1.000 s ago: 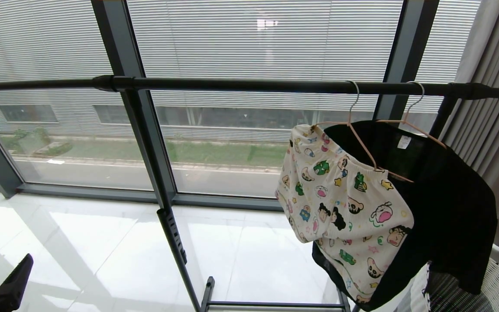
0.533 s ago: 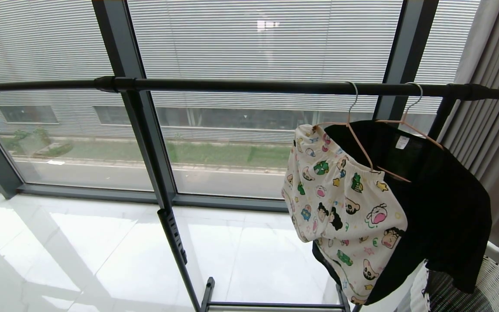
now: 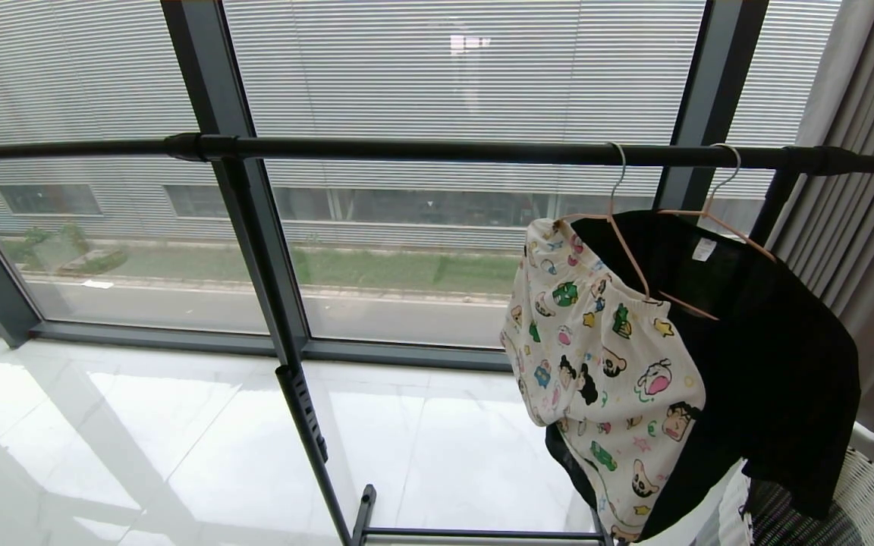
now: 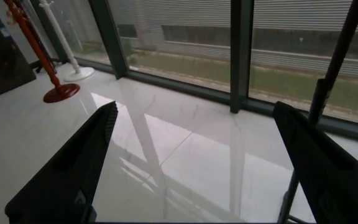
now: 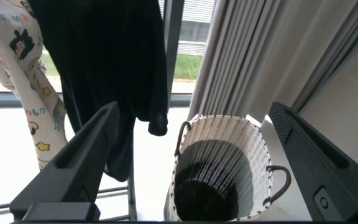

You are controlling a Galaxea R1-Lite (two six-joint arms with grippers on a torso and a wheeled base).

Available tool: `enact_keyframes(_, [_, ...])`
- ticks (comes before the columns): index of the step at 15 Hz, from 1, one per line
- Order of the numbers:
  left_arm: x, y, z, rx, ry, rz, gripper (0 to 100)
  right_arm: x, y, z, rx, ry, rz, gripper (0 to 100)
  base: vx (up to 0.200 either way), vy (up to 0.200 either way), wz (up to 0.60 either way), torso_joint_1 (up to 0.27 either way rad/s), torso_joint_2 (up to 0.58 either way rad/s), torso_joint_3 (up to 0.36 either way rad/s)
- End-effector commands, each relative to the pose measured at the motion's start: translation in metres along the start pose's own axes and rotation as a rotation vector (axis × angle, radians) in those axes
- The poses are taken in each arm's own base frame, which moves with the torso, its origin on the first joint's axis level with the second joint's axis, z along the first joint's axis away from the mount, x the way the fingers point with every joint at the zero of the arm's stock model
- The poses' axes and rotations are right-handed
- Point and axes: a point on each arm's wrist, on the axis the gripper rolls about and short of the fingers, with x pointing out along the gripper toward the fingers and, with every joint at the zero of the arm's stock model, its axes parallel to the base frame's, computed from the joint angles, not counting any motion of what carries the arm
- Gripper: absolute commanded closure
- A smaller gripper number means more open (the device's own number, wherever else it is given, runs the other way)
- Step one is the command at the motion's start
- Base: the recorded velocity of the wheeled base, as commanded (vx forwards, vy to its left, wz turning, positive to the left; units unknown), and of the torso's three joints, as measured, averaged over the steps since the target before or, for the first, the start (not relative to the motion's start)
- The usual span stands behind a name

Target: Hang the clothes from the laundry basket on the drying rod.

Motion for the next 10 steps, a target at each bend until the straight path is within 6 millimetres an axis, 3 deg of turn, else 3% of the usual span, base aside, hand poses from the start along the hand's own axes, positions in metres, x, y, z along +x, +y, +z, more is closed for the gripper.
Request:
enact_keyframes(1, [-0.0002, -0.0016, 0.0000, -0.070, -0.014, -0.071, 0, 0.0002, 0.0002, -0.0016, 0.000, 0.003, 0.001, 0, 0.000, 0.000, 0.00, 0.000, 0.00, 0.000])
enact_keyframes(5, [-0.0017, -0.0084, -0.0012, -0.273, -0.002, -0.365, 0, 0.0003, 0.0052, -0.0005, -0.017, -0.036, 0.223, 0, 0.000, 0.000, 0.00, 0.000, 0.00, 0.000])
enact_keyframes(7, [-0.0019, -0.0093, -0.0052, -0.338, 0.050, -0.375, 0, 0.0000, 0.0067, -0.0031, -0.047, -0.019, 0.288, 0, 0.000, 0.000, 0.00, 0.000, 0.00, 0.000])
enact_keyframes(10, [-0.0019, -0.0093, -0.0054, -0.342, 0.053, -0.375, 0, 0.0002, 0.0058, -0.0036, -0.005, -0.005, 0.245, 0, 0.000, 0.000, 0.00, 0.000, 0.00, 0.000])
